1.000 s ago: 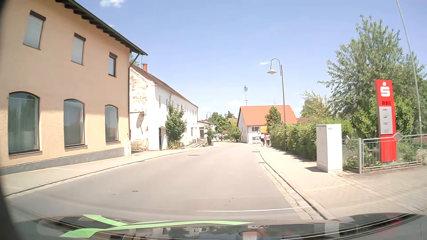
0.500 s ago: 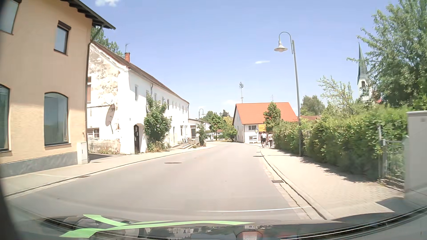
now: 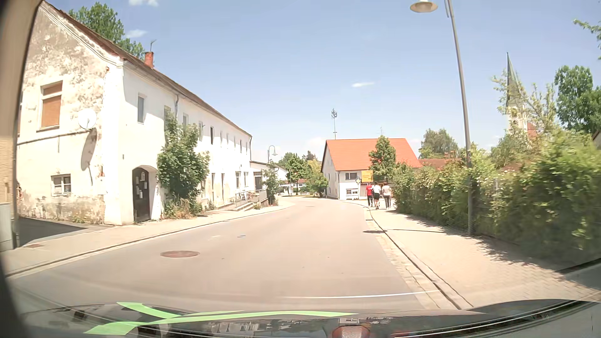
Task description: Follow the waypoints while adhering to traffic rules and regulations
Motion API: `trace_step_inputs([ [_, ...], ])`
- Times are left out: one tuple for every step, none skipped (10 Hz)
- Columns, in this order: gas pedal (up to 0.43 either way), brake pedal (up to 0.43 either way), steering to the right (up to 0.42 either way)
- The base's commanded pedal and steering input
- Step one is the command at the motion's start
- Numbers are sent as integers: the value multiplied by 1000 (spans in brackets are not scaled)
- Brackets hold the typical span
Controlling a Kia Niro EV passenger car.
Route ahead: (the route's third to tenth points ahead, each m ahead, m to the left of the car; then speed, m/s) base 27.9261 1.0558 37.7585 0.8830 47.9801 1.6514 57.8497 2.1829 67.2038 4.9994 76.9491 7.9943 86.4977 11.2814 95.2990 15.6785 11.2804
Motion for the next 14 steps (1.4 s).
trace_step_inputs([
  [59, 0, 8],
  [67, 0, 7],
  [79, 0, 7],
  [79, 0, 7],
  [79, 0, 7],
  [87, 0, 7],
  [87, 0, 7],
  [87, 0, 7],
  [98, 0, 7],
  [98, 0, 7],
  [98, 0, 7],
  [98, 0, 7],
  [98, 0, 7],
  [110, 0, 7],
])
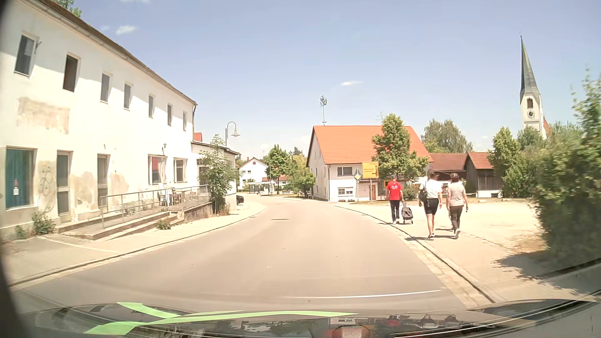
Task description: Follow the waypoints while adhering to traffic rules and regulations
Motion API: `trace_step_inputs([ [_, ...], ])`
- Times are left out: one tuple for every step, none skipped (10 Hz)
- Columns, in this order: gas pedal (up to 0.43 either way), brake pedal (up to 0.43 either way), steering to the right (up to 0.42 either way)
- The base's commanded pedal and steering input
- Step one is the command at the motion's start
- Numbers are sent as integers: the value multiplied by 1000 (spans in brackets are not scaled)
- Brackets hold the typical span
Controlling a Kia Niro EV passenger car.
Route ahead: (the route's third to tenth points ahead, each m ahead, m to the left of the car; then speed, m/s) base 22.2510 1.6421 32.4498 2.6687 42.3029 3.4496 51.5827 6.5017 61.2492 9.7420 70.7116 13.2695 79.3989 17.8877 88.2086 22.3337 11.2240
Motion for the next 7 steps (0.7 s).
trace_step_inputs([
  [110, 0, 7],
  [110, 0, 8],
  [110, 0, 7],
  [110, 0, 7],
  [110, 0, 7],
  [110, 0, 4],
  [110, 0, -1],
])
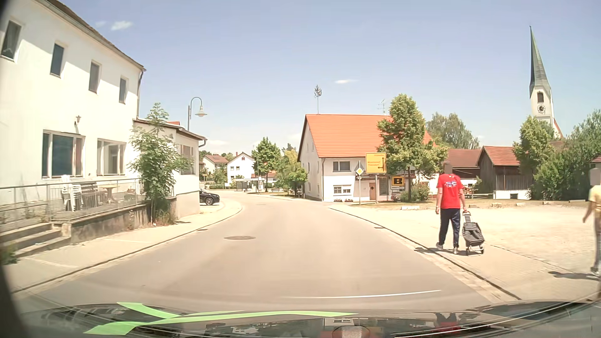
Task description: Follow the waypoints while adhering to traffic rules and regulations
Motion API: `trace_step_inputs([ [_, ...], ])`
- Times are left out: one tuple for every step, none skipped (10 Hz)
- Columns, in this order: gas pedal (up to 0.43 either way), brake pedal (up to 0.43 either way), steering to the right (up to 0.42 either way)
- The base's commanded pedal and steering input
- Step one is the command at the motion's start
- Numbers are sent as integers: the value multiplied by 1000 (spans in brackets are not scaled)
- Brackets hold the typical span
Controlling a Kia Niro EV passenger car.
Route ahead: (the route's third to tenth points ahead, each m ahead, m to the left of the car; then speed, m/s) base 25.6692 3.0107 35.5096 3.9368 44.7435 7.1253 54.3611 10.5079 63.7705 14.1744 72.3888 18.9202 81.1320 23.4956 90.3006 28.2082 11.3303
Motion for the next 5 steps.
trace_step_inputs([
  [110, 0, -1],
  [110, 0, -1],
  [110, 0, -4],
  [110, 0, -12],
  [110, 0, -19],
])
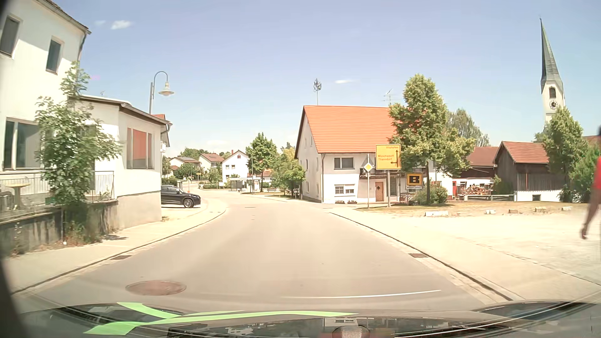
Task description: Follow the waypoints while adhering to traffic rules and regulations
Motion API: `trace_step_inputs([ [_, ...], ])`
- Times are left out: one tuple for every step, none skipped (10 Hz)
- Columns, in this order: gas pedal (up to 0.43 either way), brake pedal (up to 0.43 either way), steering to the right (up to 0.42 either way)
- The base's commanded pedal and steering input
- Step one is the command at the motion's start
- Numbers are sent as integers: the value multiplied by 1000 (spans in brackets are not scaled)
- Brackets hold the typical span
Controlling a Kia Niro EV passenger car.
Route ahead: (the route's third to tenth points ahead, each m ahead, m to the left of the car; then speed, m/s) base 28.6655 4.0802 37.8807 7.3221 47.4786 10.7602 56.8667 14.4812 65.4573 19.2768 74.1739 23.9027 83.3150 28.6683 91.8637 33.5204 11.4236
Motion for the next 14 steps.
trace_step_inputs([
  [118, 0, -25],
  [118, 0, -25],
  [118, 0, -25],
  [118, 0, -27],
  [118, 0, -29],
  [130, 0, -33],
  [130, 0, -36],
  [138, 0, -37],
  [138, 0, -38],
  [138, 0, -39],
  [138, 0, -40],
  [138, 0, -41],
  [138, 0, -43],
  [138, 0, -45],
])
